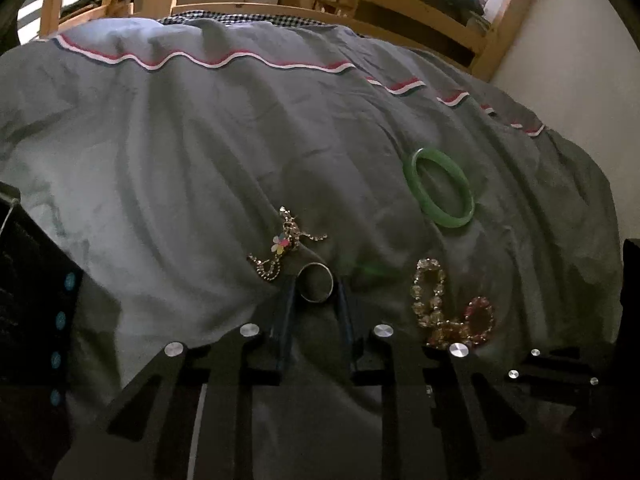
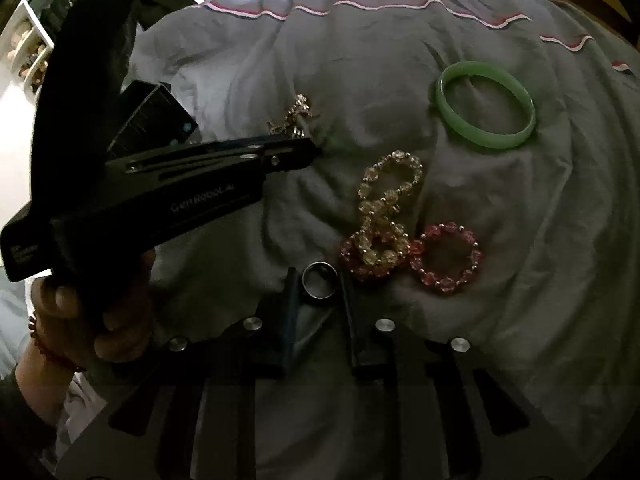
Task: Organize jewelry
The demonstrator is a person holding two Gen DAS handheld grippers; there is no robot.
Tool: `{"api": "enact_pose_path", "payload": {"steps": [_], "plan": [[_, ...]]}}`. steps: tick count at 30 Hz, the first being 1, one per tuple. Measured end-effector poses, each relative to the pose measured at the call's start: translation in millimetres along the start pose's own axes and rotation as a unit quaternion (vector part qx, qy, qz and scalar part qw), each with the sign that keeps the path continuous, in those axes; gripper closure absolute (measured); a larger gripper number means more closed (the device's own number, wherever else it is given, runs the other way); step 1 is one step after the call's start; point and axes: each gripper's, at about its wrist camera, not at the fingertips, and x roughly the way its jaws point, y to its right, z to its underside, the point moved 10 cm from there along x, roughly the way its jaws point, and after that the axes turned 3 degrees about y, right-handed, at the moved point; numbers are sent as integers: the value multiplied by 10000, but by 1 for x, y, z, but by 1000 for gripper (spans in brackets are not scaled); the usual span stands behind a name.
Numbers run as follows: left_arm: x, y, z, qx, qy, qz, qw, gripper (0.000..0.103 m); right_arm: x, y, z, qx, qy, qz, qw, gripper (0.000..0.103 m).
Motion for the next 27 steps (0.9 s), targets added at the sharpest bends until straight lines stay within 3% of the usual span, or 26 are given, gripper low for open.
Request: {"api": "enact_pose_path", "payload": {"steps": [12,27], "plan": [[-17,0,1,16,104,-144,9998,83,-21,-1,-8,9,348,-60,9994,83],[-56,6,2,178,215,-380,9989,83,-39,2,-15,-167,603,242,9977,83]]}}
